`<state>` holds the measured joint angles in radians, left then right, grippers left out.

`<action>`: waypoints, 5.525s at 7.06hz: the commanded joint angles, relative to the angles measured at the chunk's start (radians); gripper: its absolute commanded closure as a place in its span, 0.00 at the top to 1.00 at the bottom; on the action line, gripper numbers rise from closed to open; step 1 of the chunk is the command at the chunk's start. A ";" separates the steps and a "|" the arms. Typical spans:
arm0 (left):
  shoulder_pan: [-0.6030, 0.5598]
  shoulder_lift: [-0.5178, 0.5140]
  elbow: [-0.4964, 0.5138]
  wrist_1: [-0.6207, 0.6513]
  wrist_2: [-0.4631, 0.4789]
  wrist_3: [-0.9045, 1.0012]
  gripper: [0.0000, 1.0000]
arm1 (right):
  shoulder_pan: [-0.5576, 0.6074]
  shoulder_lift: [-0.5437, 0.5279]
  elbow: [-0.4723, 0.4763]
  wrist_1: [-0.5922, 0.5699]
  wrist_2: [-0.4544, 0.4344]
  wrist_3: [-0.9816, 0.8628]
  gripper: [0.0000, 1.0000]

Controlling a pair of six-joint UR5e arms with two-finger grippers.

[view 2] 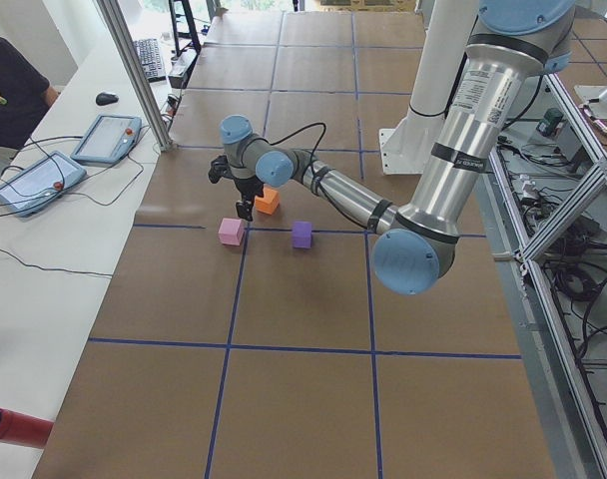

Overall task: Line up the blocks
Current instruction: 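Move the left gripper over the orange cube and lower it, then close the left gripper on the orange cube, then carry the orange cube toward the gap between pink and purple cubes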

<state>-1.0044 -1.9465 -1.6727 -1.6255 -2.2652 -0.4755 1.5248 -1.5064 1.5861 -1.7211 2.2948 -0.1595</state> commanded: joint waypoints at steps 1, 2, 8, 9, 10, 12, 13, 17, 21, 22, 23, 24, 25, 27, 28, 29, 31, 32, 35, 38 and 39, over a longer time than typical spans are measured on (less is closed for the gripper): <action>0.073 -0.067 0.051 -0.004 0.047 -0.048 1.00 | 0.000 0.000 0.000 0.000 0.000 0.000 1.00; 0.085 -0.089 0.068 -0.020 0.049 -0.049 1.00 | 0.000 0.000 0.000 0.000 0.000 0.000 1.00; 0.179 -0.104 0.145 -0.159 0.126 -0.143 1.00 | 0.000 0.000 0.000 0.000 0.000 0.000 1.00; 0.185 -0.109 0.151 -0.162 0.125 -0.143 1.00 | 0.000 0.000 0.000 0.000 0.000 0.000 1.00; 0.187 -0.118 0.160 -0.160 0.125 -0.144 1.00 | 0.000 0.000 0.000 0.000 0.000 0.000 1.00; 0.187 -0.127 0.157 -0.157 0.124 -0.167 1.00 | 0.000 0.002 0.000 0.000 0.000 0.000 1.00; 0.187 -0.126 0.157 -0.157 0.124 -0.167 1.00 | 0.000 0.000 0.000 0.000 0.000 0.000 1.00; 0.205 -0.137 0.189 -0.183 0.124 -0.173 1.00 | 0.000 0.000 0.000 0.000 0.000 0.000 1.00; 0.217 -0.149 0.240 -0.221 0.127 -0.173 0.96 | 0.000 0.000 0.000 0.000 0.000 0.000 1.00; 0.217 -0.149 0.240 -0.221 0.127 -0.173 0.89 | 0.000 0.000 0.000 0.000 0.000 0.000 1.00; 0.217 -0.149 0.240 -0.221 0.128 -0.172 0.79 | 0.000 0.000 0.000 0.000 0.000 0.000 1.00; 0.217 -0.149 0.238 -0.223 0.128 -0.172 0.55 | 0.000 0.000 0.000 0.000 0.000 0.000 1.00; 0.214 -0.149 0.229 -0.221 0.128 -0.172 0.25 | 0.000 0.000 0.000 0.000 0.000 0.000 1.00; 0.147 -0.135 0.109 -0.145 0.127 -0.172 0.15 | 0.000 0.000 0.000 0.000 0.000 0.000 1.00; 0.123 -0.131 0.043 -0.064 0.127 -0.169 0.16 | 0.000 0.000 0.000 0.000 0.000 0.000 1.00; 0.106 -0.073 -0.013 -0.009 0.127 -0.164 0.16 | 0.000 0.000 0.000 0.000 0.000 0.000 1.00; 0.055 0.027 -0.039 -0.007 0.115 -0.144 0.16 | 0.000 0.000 0.000 0.000 0.000 0.000 1.00; 0.035 0.059 -0.038 -0.007 0.113 -0.109 0.16 | 0.000 0.000 0.000 0.000 0.000 0.000 1.00; 0.038 0.095 -0.004 -0.039 0.024 -0.074 0.17 | 0.000 0.000 0.000 0.000 0.000 0.000 1.00; 0.044 0.080 0.085 -0.094 0.010 -0.084 0.16 | 0.000 0.000 0.000 0.000 0.000 0.000 1.00; 0.044 0.070 0.105 -0.103 -0.005 -0.089 0.16 | 0.000 0.000 0.000 0.000 0.000 0.000 1.00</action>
<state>-0.9609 -1.8676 -1.5942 -1.7160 -2.2571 -0.5601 1.5248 -1.5063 1.5861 -1.7211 2.2948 -0.1595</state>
